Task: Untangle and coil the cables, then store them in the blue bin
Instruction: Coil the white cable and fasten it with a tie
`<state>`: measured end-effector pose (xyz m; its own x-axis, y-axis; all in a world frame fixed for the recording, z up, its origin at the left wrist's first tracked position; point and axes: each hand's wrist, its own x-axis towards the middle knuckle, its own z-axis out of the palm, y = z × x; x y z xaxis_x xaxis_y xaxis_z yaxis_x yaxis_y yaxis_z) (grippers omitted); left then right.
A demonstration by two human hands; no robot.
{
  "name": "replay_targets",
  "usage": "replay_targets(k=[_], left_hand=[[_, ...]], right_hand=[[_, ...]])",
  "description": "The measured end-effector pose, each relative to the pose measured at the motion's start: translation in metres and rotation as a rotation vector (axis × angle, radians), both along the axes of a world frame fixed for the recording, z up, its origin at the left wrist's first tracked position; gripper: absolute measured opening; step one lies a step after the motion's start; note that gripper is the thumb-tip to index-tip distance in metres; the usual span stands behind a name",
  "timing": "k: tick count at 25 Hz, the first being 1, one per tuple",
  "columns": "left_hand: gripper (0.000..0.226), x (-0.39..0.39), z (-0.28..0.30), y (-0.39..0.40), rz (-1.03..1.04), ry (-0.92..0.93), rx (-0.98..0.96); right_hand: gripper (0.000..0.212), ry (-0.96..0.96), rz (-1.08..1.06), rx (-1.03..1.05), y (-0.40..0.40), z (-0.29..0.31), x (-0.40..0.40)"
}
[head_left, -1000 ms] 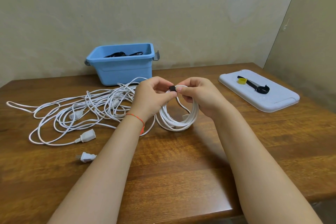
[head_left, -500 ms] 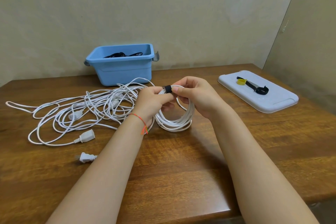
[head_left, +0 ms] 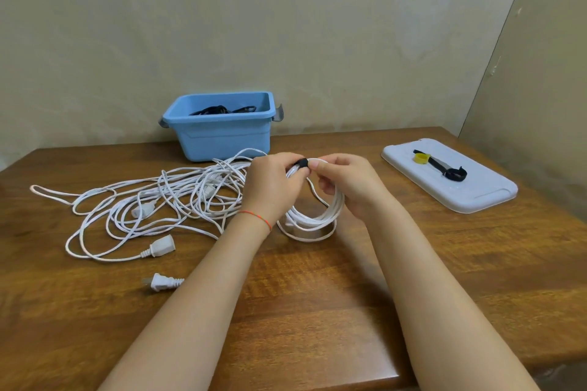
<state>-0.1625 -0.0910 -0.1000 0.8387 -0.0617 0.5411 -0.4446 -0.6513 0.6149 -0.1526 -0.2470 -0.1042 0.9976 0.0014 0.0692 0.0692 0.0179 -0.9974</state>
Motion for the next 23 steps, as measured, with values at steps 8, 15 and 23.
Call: replay_targets(k=[8,15,23], left_hand=[[0.017,0.035,0.036,0.046,0.275,0.232,-0.807],[0.023,0.074,0.048,0.106,0.160,0.303,-0.651],[0.049,0.141,0.030,0.186,0.403,0.314,0.039]], right_hand=[[0.024,0.197,0.246,0.053,0.057,0.034,0.004],[0.014,0.246,0.113,0.165,0.092,0.060,0.059],[0.013,0.258,0.036,0.219,0.146,0.102,0.160]])
